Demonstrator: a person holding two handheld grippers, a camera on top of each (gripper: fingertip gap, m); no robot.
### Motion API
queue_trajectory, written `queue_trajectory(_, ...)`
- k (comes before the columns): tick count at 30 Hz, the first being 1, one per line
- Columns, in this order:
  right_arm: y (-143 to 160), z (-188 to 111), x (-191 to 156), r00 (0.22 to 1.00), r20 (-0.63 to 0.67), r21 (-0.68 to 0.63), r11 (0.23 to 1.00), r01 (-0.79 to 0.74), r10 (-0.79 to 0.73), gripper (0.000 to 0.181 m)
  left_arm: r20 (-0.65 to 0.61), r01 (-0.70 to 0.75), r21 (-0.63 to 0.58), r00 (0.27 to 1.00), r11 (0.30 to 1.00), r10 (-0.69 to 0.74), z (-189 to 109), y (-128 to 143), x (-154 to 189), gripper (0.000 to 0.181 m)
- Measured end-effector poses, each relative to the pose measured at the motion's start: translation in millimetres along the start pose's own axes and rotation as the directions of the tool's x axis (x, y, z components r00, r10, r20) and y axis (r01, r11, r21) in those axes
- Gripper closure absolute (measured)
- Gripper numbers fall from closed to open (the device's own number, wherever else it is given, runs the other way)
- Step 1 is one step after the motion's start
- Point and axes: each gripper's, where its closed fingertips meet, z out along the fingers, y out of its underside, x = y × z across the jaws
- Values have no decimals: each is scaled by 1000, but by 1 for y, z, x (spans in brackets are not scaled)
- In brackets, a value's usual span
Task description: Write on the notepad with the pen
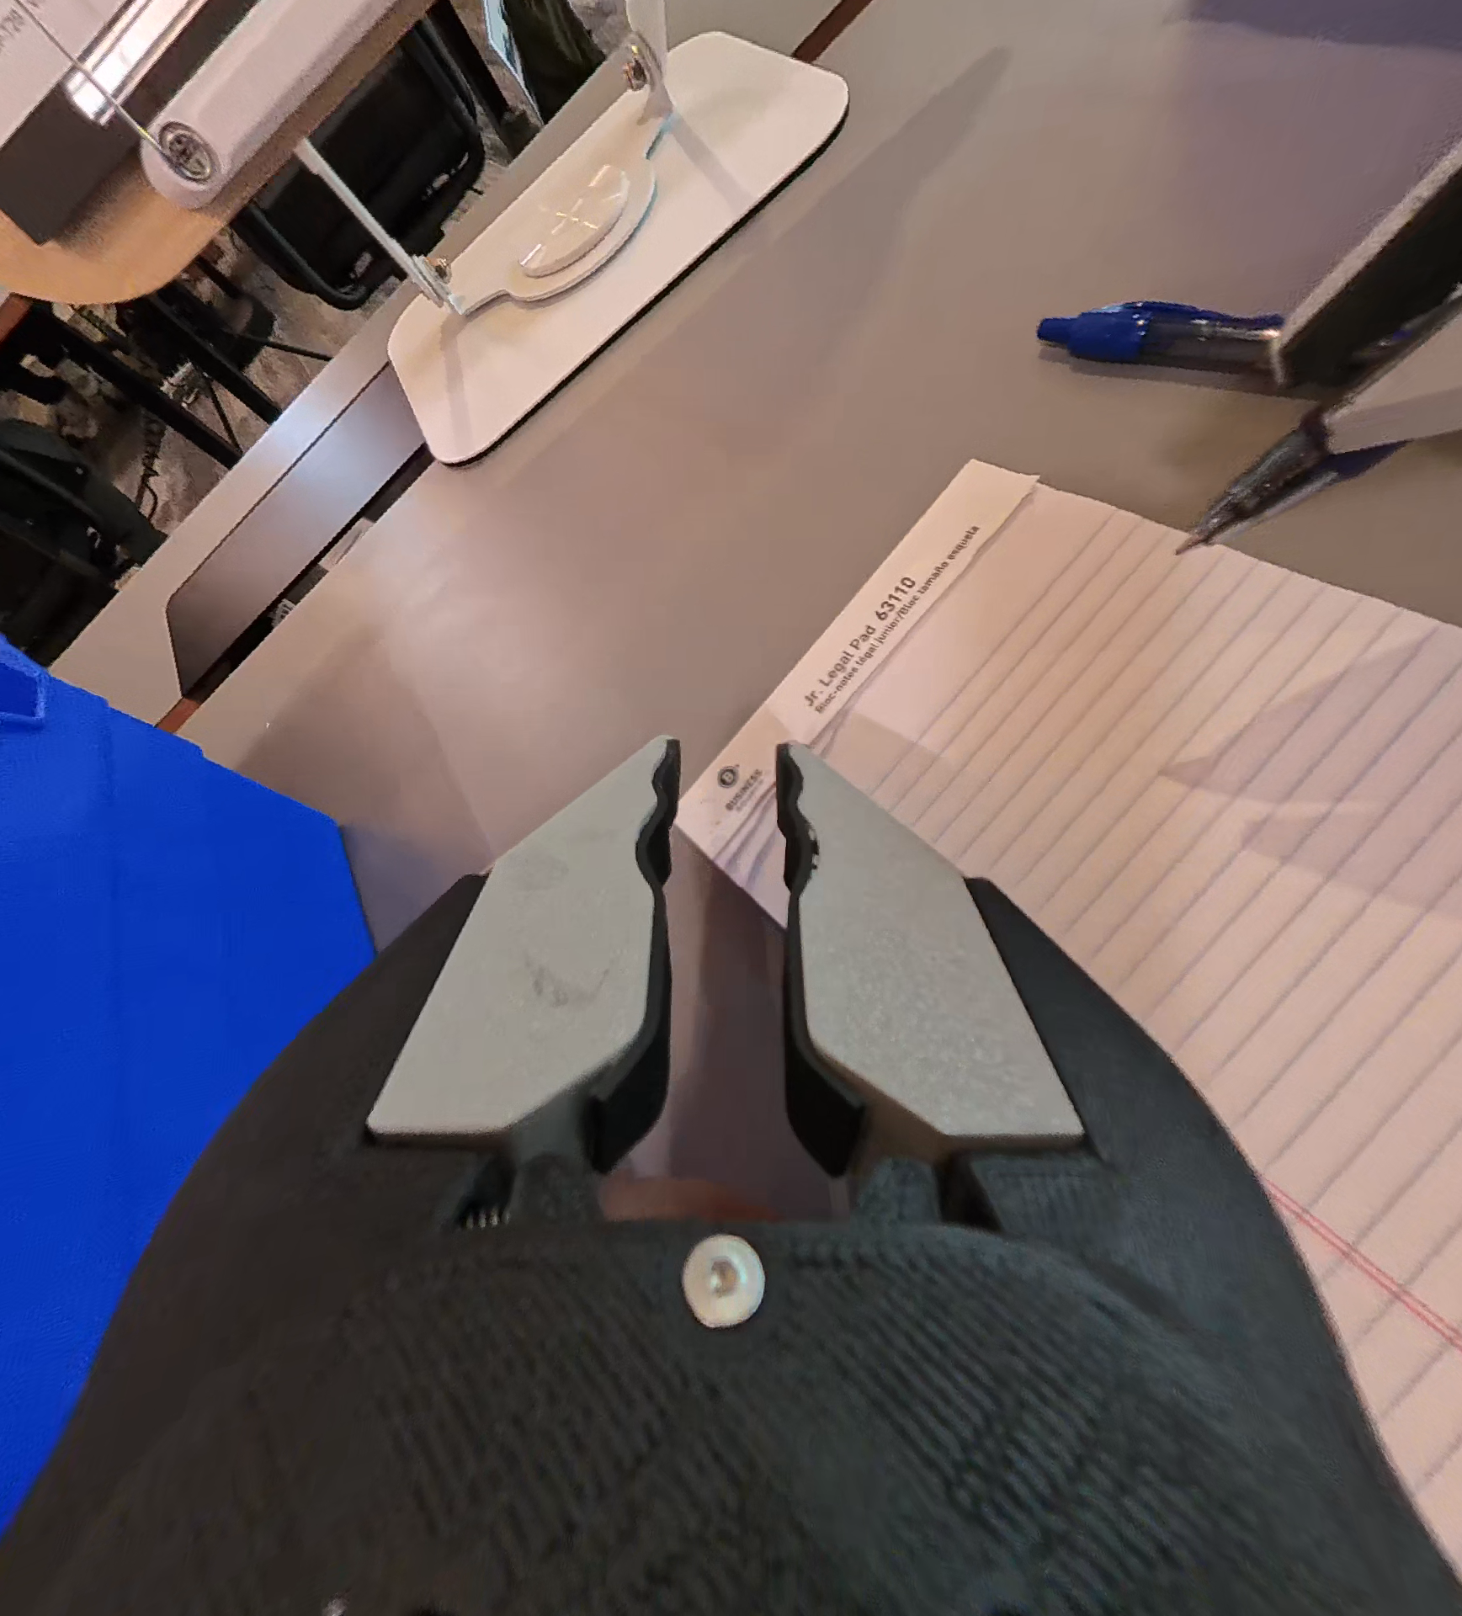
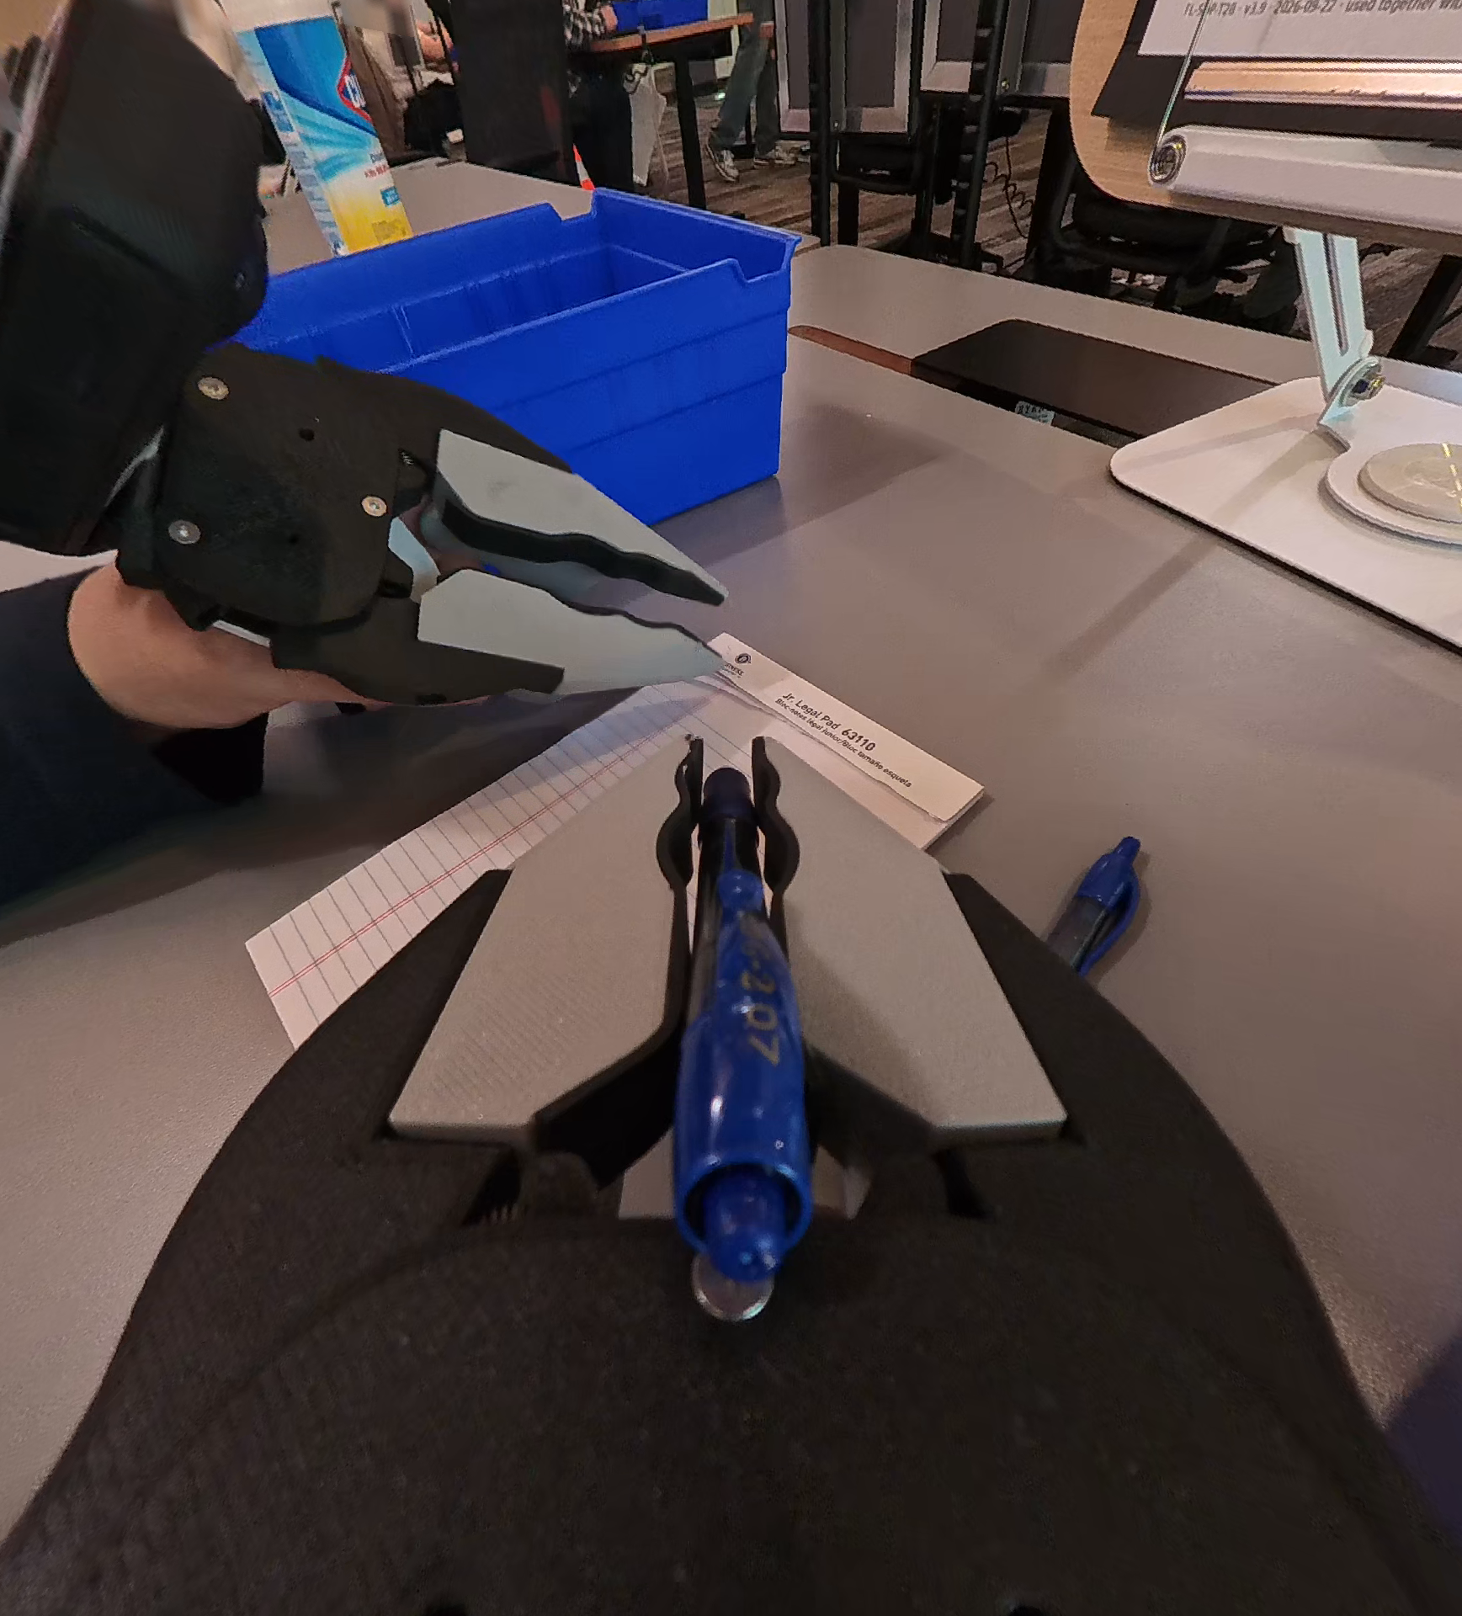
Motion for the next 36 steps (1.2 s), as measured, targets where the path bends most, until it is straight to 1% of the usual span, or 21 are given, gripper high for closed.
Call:
queue_trajectory(6,0,0,-1,1000,3,0,1000,3,-3,174,0,-32,-23,999,999,32,4,5,4,162)
queue_trajectory(8,0,0,-1,1000,1,-1,1000,5,-5,174,-4,-24,-16,1000,1000,24,4,4,5,162)
queue_trajectory(10,0,0,0,1000,-3,-2,1000,5,-5,174,-44,25,-9,999,1000,-25,3,4,8,161)
queue_trajectory(13,1,-1,1,1000,-6,-4,1000,2,-2,174,-143,82,10,986,997,-80,-4,4,15,158)
queue_trajectory(17,2,2,2,1000,5,-17,1000,7,-7,174,-201,7,62,980,998,5,-26,3,19,158)
queue_trajectory(19,3,5,1,1000,17,-37,999,12,-11,173,-270,1,47,963,999,12,-33,8,28,165)
queue_trajectory(20,3,8,1,1000,16,-39,999,16,-15,174,-279,2,43,960,999,10,-35,9,29,170)
queue_trajectory(22,3,15,0,1000,15,-50,998,22,-21,174,-251,-10,30,968,1000,17,-33,13,26,181)
queue_trajectory(24,0,26,0,1000,14,-53,998,20,-20,174,-226,-18,-21,974,1000,13,-28,22,23,181)
queue_trajectory(26,-3,38,-6,999,53,-60,998,0,3,174,-231,-25,-56,973,998,12,-23,30,26,181)
queue_trajectory(28,-2,49,-11,997,74,-79,997,-2,8,174,-221,-29,-50,975,998,17,-20,31,27,181)
queue_trajectory(32,9,66,-19,993,116,-161,987,13,6,173,-235,-2,-50,972,999,-10,-20,31,27,181)
queue_trajectory(36,6,74,-19,992,126,-166,986,6,15,174,-225,-13,-49,974,999,2,-20,31,27,181)
